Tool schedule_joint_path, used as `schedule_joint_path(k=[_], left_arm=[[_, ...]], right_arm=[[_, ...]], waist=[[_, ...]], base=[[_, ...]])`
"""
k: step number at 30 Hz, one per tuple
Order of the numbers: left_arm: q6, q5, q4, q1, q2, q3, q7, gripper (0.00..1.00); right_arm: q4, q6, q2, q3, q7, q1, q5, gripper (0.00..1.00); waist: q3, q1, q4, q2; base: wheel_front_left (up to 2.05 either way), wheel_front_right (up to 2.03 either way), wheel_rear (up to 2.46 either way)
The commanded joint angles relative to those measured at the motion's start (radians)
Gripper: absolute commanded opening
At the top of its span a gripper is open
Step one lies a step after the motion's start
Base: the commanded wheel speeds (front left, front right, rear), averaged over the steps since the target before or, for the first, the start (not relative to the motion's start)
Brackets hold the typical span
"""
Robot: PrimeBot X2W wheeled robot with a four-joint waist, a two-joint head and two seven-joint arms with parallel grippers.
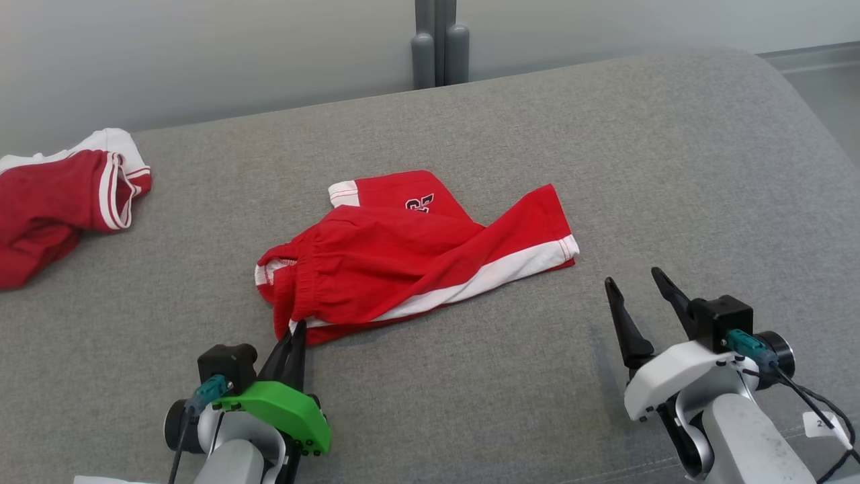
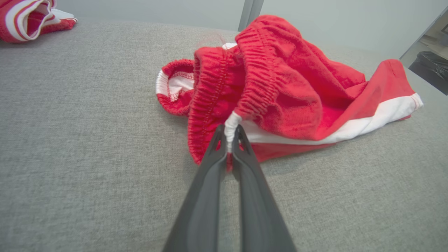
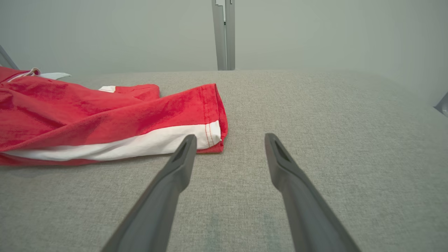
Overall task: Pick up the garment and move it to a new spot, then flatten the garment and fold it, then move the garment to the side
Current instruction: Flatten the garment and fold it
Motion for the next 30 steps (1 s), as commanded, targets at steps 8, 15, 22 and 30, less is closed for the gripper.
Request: schedule_joint_path(k=[8,15,22,30], left_arm=[[0.007,0.007,-0.044,0.020,0.003,-0.004,-0.004,0.00],[0.006,0.006,-0.046,0.002,0.001,-0.022,-0.004,0.00],[0.006,0.005,-0.042,-0.014,0.000,-0.033,-0.004,0.00],[0.005,0.002,-0.037,-0.028,-0.001,-0.043,-0.004,0.00]], right_arm=[[0.195,0.000,-0.042,0.084,-0.013,-0.151,0.028,1.00],[0.371,0.000,-0.054,0.178,-0.035,-0.267,0.072,1.00],[0.503,0.000,-0.060,0.277,-0.047,-0.353,0.140,1.00],[0.589,0.000,-0.060,0.373,-0.050,-0.418,0.189,1.00]], waist=[[0.017,0.0000,0.039,-0.0001],[0.036,0.0000,0.066,-0.0001],[0.055,0.0000,0.084,-0.0001],[0.073,0.0000,0.097,-0.0001]], base=[[0.00,0.00,0.00],[0.00,0.00,0.00],[0.00,0.00,0.00],[0.00,0.00,0.00]])
